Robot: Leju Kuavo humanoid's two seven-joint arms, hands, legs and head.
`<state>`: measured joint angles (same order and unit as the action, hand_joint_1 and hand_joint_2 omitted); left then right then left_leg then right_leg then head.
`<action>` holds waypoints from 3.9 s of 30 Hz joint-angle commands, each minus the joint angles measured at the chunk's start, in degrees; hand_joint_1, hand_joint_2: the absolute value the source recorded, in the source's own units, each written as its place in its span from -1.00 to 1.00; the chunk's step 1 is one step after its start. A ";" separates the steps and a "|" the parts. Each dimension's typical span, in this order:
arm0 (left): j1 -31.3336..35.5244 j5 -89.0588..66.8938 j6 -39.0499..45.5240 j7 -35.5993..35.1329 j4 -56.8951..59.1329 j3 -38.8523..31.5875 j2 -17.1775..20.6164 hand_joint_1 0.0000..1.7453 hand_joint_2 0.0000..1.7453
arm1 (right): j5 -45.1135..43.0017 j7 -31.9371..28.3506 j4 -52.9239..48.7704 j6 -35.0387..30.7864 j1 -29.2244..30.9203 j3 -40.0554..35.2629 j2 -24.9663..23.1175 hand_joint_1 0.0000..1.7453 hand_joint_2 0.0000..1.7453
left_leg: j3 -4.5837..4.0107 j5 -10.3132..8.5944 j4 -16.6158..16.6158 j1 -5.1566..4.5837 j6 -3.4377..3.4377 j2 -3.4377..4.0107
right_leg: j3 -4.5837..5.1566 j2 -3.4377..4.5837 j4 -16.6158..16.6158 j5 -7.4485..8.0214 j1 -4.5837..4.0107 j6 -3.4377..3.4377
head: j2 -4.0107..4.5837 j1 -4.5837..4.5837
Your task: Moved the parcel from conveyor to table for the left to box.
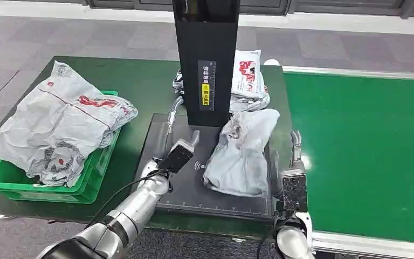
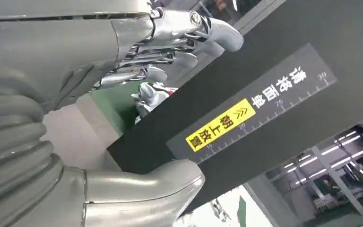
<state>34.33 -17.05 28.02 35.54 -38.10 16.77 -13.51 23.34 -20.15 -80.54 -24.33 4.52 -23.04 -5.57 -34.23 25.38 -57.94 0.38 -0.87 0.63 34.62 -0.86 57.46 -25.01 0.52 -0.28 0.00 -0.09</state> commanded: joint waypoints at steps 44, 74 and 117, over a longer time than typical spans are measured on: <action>1.61 -27.49 -28.27 -15.31 21.04 30.80 -6.07 -1.00 1.00 | -2.37 2.62 0.68 0.02 3.76 13.65 1.02 -1.00 -1.00 | 0.33 0.10 0.13 -0.10 0.23 -0.07 | -0.48 -0.06 -0.20 -0.06 0.12 -0.17 | 0.00 0.00; 9.69 -28.96 -8.26 -20.14 6.19 18.41 0.73 1.00 1.00 | 0.76 3.28 -4.92 3.30 -4.59 17.68 -1.93 -1.00 -1.00 | 0.29 0.18 -0.07 -0.10 0.27 0.00 | -0.38 -0.01 0.01 -0.09 0.10 -0.18 | 0.00 0.00; -17.60 -72.95 11.98 -54.53 -44.30 -18.73 40.82 1.00 1.00 | -3.56 -0.85 0.38 0.94 -3.38 17.54 -0.67 -1.00 -1.00 | 0.77 0.18 0.51 -0.06 -0.35 1.06 | -0.22 1.21 -0.05 -0.15 -0.08 0.33 | 0.00 0.00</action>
<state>32.54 -86.66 39.91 -20.74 -71.31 17.81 19.88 19.15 -21.44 -80.81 -23.67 1.50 -9.01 -5.86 -33.89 25.43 -57.69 0.36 -1.22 1.14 34.58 -0.31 57.64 -25.22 0.38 0.09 0.00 -0.09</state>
